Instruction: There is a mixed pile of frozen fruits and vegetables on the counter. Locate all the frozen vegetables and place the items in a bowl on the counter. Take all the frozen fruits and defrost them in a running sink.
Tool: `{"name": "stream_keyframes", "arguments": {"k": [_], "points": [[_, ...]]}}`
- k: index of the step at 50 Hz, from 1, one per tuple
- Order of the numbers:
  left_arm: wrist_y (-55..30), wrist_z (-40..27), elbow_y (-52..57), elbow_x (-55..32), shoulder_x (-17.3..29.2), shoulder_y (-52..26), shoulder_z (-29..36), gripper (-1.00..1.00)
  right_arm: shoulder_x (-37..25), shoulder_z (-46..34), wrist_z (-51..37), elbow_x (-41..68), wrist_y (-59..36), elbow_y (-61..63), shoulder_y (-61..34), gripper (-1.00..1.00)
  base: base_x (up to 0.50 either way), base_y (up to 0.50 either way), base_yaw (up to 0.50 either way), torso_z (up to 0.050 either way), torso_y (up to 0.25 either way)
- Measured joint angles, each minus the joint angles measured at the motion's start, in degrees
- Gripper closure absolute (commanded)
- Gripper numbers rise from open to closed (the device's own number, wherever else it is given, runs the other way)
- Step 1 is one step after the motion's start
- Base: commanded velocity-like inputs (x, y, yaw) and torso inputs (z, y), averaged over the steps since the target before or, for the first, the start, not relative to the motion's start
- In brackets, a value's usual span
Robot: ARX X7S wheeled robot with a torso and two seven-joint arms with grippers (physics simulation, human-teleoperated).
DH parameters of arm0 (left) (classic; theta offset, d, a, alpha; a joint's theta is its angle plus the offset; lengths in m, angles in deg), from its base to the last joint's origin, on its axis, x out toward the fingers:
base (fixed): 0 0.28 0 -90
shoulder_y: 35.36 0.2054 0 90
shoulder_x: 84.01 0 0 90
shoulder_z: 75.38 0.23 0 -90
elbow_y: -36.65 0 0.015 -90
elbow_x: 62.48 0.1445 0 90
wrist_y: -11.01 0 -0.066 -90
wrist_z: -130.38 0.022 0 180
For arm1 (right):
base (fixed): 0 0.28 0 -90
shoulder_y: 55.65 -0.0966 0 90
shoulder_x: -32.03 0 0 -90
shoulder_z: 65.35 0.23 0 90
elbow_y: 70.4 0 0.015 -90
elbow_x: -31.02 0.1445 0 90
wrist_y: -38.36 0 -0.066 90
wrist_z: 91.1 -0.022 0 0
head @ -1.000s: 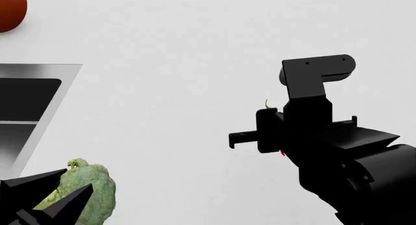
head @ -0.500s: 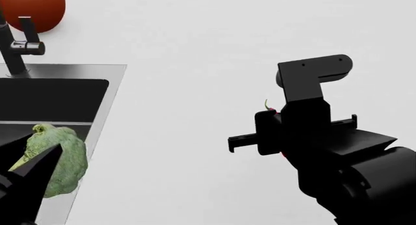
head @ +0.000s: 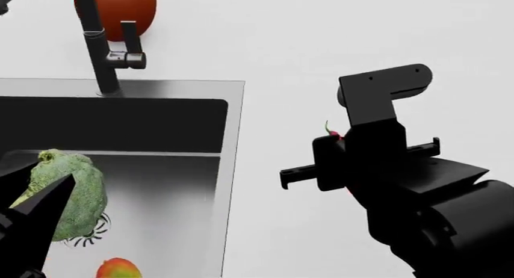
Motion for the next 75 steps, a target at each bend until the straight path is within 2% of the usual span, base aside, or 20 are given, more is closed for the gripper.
{"name": "stream_keyframes", "arguments": {"k": [54,75], "points": [[-0.76,-0.67,1.28,-1.14,0.50,-0.88,-1.69,1.00,-0.79,0.55,-1.53,3.30,-2.08,5.45,0.67,1.00,0.00,0.50,0.00,0.000,0.000],[-3.01,-1.07,1.45,-5.09,0.97,-5.37,-4.58,1.00,-1.27,2.06,-2.82,5.40,-3.70,7.43,-0.73,1.00,0.00,0.50,0.00,0.000,0.000]]}}
